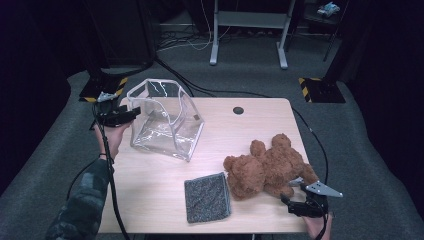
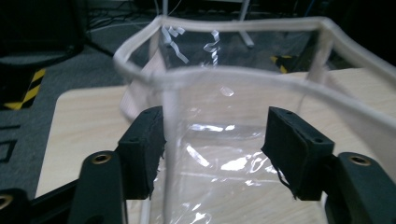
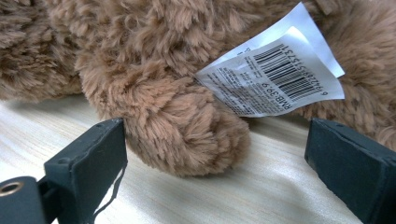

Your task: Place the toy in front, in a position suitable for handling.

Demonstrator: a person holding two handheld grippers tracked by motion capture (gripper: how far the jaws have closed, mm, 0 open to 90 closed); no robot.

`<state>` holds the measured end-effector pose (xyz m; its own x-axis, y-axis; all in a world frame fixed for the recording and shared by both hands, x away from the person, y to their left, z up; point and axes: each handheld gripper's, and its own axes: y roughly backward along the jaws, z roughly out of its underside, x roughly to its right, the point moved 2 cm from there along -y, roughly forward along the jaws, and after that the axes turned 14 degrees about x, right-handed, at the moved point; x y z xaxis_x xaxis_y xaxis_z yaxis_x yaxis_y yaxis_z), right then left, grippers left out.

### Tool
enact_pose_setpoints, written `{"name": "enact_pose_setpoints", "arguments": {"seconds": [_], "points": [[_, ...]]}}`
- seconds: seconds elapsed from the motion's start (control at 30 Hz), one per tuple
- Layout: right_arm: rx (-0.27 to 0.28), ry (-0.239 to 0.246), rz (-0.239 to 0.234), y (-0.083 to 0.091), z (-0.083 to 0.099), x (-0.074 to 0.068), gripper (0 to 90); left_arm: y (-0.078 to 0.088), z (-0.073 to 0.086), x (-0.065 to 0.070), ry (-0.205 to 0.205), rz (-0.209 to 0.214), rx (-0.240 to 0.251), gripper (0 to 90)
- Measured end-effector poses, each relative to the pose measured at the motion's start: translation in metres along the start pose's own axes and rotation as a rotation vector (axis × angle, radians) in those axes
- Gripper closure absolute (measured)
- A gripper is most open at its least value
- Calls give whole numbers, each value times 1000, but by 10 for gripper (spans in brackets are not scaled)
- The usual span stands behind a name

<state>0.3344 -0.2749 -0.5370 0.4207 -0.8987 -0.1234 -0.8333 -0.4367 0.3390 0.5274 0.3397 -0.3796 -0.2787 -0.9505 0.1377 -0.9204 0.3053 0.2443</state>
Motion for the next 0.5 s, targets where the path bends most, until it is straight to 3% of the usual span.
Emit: {"name": "enact_pose_setpoints", "arguments": {"seconds": [0.03,0.07,0.1,0.13,0.17,0.5], "points": [[0,1,0,0,0,0,49,2,-12,9,-14,30,5,356],[0,0,1,0,0,0,49,2,-12,9,-14,30,5,339],[0,0,1,0,0,0,49,-1,-21,19,-31,61,4,326],[0,-2,-1,0,0,0,49,-1,-21,19,-31,61,4,316],[1,-3,-1,0,0,0,49,-4,-27,29,-55,76,-4,302],[4,-7,-7,0,0,0,50,-40,-37,83,-160,204,-96,254]]}}
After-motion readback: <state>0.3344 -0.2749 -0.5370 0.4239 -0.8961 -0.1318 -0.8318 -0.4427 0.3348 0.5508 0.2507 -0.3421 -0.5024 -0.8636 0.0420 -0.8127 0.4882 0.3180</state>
